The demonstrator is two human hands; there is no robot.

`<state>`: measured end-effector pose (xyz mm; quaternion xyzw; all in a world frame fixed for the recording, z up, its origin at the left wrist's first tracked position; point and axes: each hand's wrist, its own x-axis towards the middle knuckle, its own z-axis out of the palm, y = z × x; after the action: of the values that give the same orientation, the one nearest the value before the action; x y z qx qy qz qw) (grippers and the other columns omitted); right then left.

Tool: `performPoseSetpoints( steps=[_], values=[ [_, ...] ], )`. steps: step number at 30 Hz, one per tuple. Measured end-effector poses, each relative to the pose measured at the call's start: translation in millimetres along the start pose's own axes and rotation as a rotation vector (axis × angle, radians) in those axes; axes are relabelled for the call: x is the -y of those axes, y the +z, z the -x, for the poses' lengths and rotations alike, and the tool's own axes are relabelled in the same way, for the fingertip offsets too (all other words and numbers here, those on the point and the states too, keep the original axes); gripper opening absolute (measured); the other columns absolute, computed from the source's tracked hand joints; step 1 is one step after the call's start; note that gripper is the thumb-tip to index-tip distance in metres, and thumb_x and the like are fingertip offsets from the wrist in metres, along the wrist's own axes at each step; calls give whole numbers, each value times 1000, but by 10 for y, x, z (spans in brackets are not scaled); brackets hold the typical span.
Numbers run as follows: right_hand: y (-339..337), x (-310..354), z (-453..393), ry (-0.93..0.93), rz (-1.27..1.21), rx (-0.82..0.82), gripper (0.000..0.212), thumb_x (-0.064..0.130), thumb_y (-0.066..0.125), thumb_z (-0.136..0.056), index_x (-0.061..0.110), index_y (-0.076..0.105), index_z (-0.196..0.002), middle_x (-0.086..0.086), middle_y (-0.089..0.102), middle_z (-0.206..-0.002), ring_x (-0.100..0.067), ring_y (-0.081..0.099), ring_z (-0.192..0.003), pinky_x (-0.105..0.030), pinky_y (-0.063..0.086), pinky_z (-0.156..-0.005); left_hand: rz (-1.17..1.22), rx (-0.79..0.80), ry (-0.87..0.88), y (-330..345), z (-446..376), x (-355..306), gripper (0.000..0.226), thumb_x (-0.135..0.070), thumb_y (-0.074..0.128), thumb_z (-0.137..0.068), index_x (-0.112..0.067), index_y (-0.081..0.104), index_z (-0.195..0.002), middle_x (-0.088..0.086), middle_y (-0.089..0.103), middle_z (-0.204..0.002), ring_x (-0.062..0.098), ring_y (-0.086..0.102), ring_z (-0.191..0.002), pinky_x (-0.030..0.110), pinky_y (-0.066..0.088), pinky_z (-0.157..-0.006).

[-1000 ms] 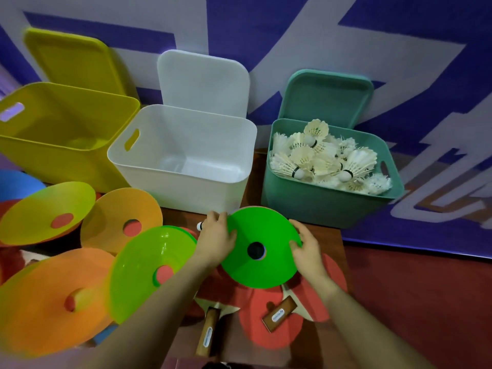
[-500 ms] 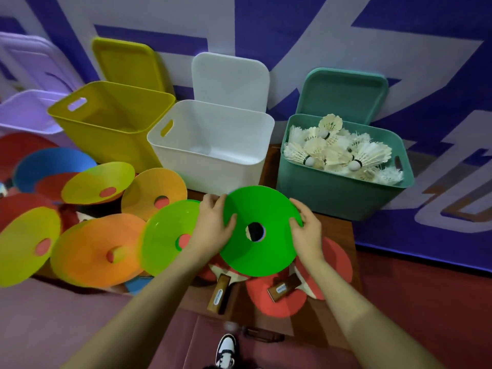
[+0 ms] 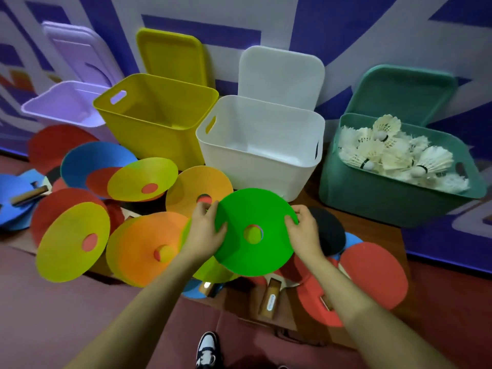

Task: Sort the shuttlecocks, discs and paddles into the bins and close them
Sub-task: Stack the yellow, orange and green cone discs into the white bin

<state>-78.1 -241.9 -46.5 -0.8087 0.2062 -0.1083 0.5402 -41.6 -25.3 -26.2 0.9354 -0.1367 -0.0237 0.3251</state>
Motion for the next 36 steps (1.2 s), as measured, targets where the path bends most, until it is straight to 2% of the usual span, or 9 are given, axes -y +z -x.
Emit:
performPoseSetpoints(
  steps=[8,11,14,18,21,23,25,29,36],
  values=[
    [233,287,174,-43,-3,-158,21,-4,52,-86,17,55,-85,0,63,-76,-11,56,-65,-25,41,-58,161,87,92,-63,-188,430,62,-7,62,-86,5,34,-139,21,41,-117,30,44,-111,11,21,-92],
    [346,395,188,-17,-70,-121,24,-6,52,-86,17,56,-84,-6,65,-78,-12,59,-68,-26,44,-60,206,61,92,-117,-270,517,59,-10,61,-84,9,38,-135,25,43,-116,35,44,-112,18,24,-98],
    [523,402,219,41,-35,-65,26,-5,53,-86,20,57,-83,-5,66,-82,-16,62,-75,-31,47,-68,124,65,16,-150,-241,661,61,-24,58,-83,2,41,-136,25,44,-116,39,44,-110,38,34,-98],
    [761,240,331,34,130,-80,17,2,54,-87,18,57,-89,-1,59,-88,-20,55,-84,-35,43,-74,-107,218,-127,-153,-105,821,67,-32,59,-87,-15,28,-144,15,34,-134,34,35,-122,40,33,-100],
    [825,213,319,45,179,-71,15,4,51,-91,16,53,-100,-6,54,-97,-19,51,-87,-27,37,-72,17,325,-168,-152,-72,865,74,-25,58,-90,-17,15,-149,17,29,-140,33,37,-126,37,34,-105],
    [838,243,334,94,117,10,22,3,47,-94,18,49,-109,2,56,-91,-13,54,-77,-20,39,-61,130,366,-167,-171,-57,848,75,-19,56,-91,-15,9,-150,18,29,-142,33,41,-126,34,33,-104],
    [845,259,373,77,110,52,32,2,46,-94,14,49,-123,6,57,-100,-11,56,-85,-15,38,-62,168,380,-167,-197,-48,806,76,-17,55,-92,-14,6,-150,17,25,-145,31,40,-128,31,30,-105],
    [754,359,412,-22,69,-24,40,-3,47,-92,9,49,-130,4,54,-114,-7,50,-104,-2,36,-75,201,287,-117,-253,-71,671,73,-12,54,-93,-14,9,-150,15,28,-144,28,37,-130,27,29,-104],
    [364,805,121,-232,-46,-161,38,-5,52,-89,8,55,-125,6,58,-114,8,50,-102,2,35,-84,276,-50,72,-500,-311,207,67,-13,57,-91,-10,21,-148,14,42,-127,23,43,-118,8,23,-85]
  ],
)
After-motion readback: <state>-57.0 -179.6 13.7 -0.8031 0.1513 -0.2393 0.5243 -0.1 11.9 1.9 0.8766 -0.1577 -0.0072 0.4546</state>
